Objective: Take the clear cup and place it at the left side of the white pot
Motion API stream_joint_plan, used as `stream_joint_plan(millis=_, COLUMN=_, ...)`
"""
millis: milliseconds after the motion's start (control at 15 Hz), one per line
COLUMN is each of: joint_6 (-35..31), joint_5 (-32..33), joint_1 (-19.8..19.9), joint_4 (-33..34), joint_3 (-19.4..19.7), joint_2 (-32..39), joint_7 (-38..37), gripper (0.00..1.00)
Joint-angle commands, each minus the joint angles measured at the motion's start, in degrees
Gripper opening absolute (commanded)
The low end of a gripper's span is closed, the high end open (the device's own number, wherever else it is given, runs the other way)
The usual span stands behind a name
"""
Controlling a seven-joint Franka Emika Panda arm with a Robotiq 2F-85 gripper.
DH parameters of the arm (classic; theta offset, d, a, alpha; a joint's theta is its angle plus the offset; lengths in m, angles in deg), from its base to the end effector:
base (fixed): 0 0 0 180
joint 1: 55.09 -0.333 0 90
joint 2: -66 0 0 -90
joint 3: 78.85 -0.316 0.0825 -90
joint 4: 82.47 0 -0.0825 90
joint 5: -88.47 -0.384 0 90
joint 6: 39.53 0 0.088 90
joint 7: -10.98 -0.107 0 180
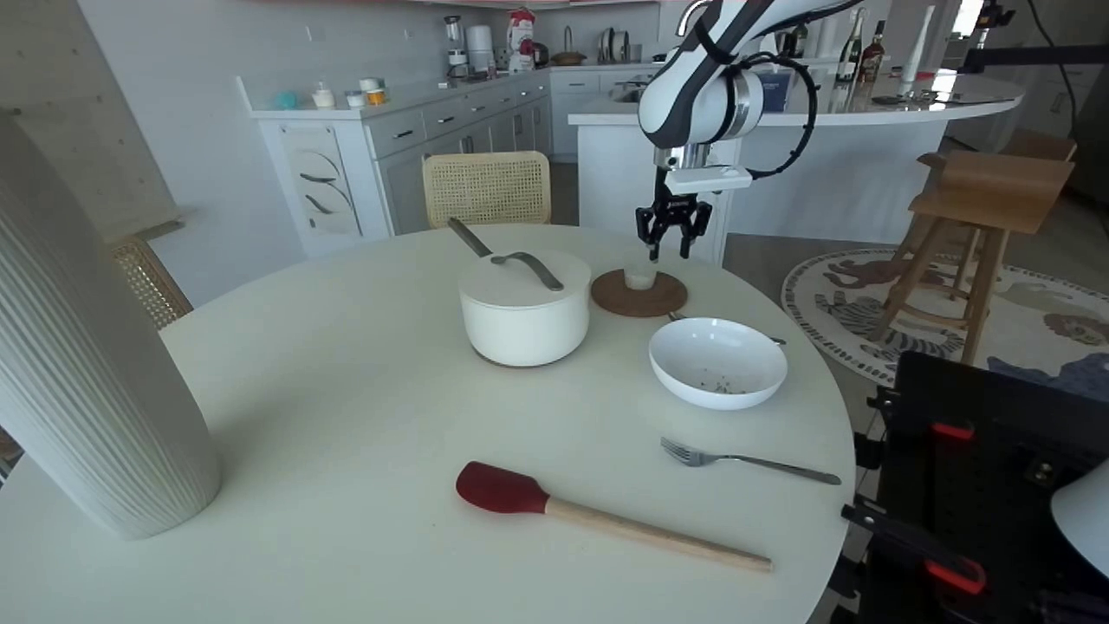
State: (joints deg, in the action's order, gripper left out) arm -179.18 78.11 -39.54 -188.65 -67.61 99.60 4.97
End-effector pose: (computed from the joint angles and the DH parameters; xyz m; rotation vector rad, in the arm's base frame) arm 0.5779 -0.2832 0.2098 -2.9564 1.0410 -0.0241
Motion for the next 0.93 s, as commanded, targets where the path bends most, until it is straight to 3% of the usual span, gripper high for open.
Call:
stream_joint_plan(millis=0, joint_6=0.4, joint_5=0.51, joint_1=-0.04, joint_4=1.56, joint_3=0.14, joint_2=0.78, joint_7=-1.26, gripper=0.73)
stream_joint_plan(millis=67, joint_6=0.09, joint_5=0.53, joint_1=0.04, joint_4=1.24, joint_3=0.19, joint_2=0.69, joint_7=-1.09, gripper=0.74)
stream_joint_plan(millis=200, joint_6=0.19, joint_5=0.64, joint_1=-0.04, joint_4=1.37, joint_3=0.31, joint_2=0.5, joint_7=-1.2, gripper=0.63)
stream_joint_plan(millis=267, joint_6=0.36, joint_5=0.68, joint_1=-0.07, joint_4=1.55, joint_3=0.33, joint_2=0.41, joint_7=-1.2, gripper=0.49)
stream_joint_plan(millis=667, joint_6=0.79, joint_5=1.01, joint_1=-0.24, joint_4=2.55, joint_3=0.35, joint_2=0.48, joint_7=-1.19, gripper=0.02)
stream_joint_plan(millis=867, joint_6=0.84, joint_5=1.05, joint_1=-0.21, joint_4=2.7, joint_3=0.28, joint_2=0.42, joint_7=-1.08, gripper=0.0)
